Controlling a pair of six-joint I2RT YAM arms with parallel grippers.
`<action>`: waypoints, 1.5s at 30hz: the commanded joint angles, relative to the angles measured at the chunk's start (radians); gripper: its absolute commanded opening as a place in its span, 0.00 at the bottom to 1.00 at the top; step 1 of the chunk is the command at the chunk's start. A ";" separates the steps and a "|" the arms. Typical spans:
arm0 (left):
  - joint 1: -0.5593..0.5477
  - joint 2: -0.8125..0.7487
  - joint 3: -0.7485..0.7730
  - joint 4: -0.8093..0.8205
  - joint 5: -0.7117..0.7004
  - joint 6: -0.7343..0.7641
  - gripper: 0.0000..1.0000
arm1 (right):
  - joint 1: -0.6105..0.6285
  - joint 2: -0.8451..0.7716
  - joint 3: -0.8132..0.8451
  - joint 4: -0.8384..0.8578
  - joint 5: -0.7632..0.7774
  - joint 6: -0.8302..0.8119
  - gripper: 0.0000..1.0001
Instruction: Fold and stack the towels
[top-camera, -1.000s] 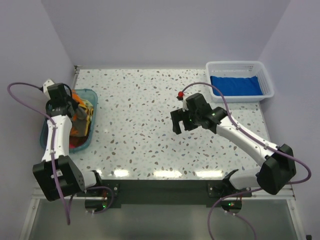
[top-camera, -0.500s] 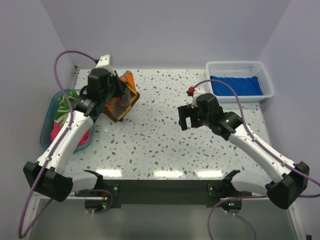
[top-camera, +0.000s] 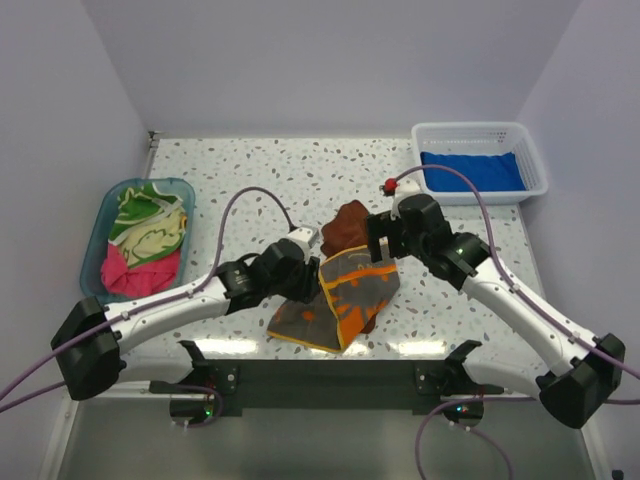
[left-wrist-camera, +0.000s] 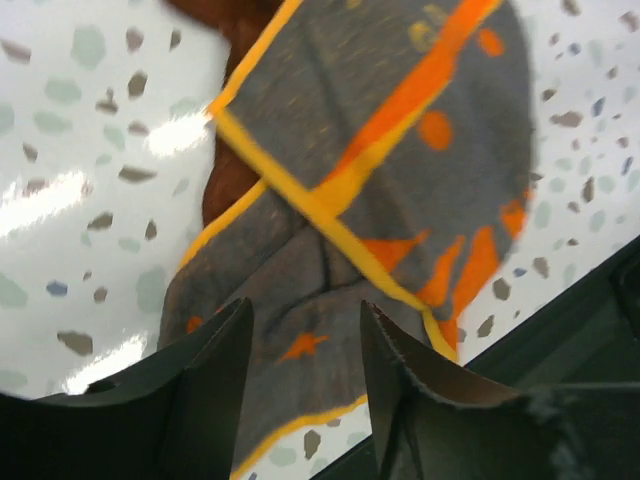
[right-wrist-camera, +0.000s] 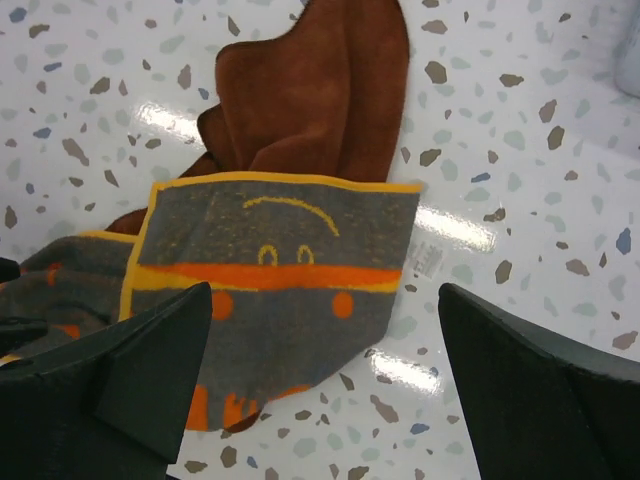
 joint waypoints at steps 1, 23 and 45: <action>0.000 -0.099 -0.070 0.108 -0.041 -0.106 0.54 | 0.001 0.051 -0.008 -0.006 -0.019 -0.004 0.99; -0.050 0.376 0.203 0.073 -0.055 -0.103 0.45 | -0.217 0.088 -0.164 0.037 -0.149 0.108 0.96; -0.050 0.333 0.139 0.030 -0.081 -0.232 0.56 | -0.217 0.084 -0.178 0.051 -0.175 0.098 0.96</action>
